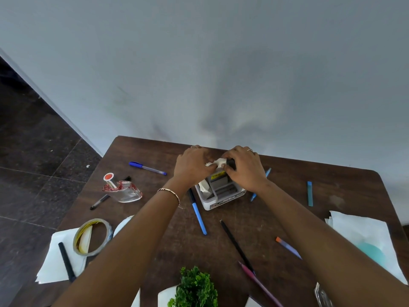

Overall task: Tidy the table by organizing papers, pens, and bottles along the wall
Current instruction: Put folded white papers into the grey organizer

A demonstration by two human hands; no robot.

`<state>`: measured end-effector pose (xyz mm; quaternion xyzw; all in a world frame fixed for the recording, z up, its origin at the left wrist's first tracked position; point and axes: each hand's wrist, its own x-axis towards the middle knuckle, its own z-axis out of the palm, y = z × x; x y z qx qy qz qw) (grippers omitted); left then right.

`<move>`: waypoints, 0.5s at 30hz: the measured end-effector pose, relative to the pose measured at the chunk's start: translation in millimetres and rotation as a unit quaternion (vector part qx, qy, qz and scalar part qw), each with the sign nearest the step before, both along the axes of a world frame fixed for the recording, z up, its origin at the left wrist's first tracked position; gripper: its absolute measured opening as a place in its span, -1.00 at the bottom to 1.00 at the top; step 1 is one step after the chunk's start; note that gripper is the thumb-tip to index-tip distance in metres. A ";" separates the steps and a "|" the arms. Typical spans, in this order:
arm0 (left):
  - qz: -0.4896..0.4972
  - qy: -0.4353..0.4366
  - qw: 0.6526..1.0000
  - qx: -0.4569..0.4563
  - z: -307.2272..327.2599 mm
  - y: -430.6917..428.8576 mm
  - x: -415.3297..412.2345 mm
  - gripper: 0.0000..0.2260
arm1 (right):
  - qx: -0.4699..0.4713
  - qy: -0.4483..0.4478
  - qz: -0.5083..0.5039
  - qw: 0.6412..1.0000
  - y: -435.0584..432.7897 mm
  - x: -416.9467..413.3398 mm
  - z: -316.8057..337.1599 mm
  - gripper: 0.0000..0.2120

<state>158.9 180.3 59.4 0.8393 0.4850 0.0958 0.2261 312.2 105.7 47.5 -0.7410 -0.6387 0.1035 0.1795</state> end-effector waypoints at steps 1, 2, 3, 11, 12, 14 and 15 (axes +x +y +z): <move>-0.003 -0.003 1.000 0.009 0.5 -1.3 0.2 -0.82 | 0.006 -0.001 0.000 1.000 0.4 -0.7 0.4 -0.76; -0.006 -0.006 1.000 0.019 0.3 -2.9 0.3 -0.83 | 0.013 -0.001 0.001 1.000 0.6 -1.4 0.8 -0.78; -0.008 -0.011 1.000 0.028 -0.6 -4.3 0.2 -0.83 | 0.021 -0.002 0.002 1.000 0.9 -1.9 0.8 -0.78; 0.013 -0.041 0.999 0.032 -8.9 -14.5 -4.0 -0.77 | 0.037 -0.005 0.009 0.999 -4.1 -0.4 -0.7 -0.73; 0.015 -0.045 0.998 0.029 -8.2 -15.3 -5.1 -0.76 | 0.038 -0.002 0.008 0.999 -4.8 -0.2 0.3 -0.71; 0.021 -0.061 0.998 0.020 -4.4 -18.1 -9.3 -0.73 | 0.031 0.000 0.010 0.999 -7.1 -1.2 2.6 -0.65; 0.028 -0.072 0.997 0.016 -1.7 -20.0 -12.2 -0.71 | 0.027 0.001 0.011 1.000 -9.0 -2.0 3.9 -0.62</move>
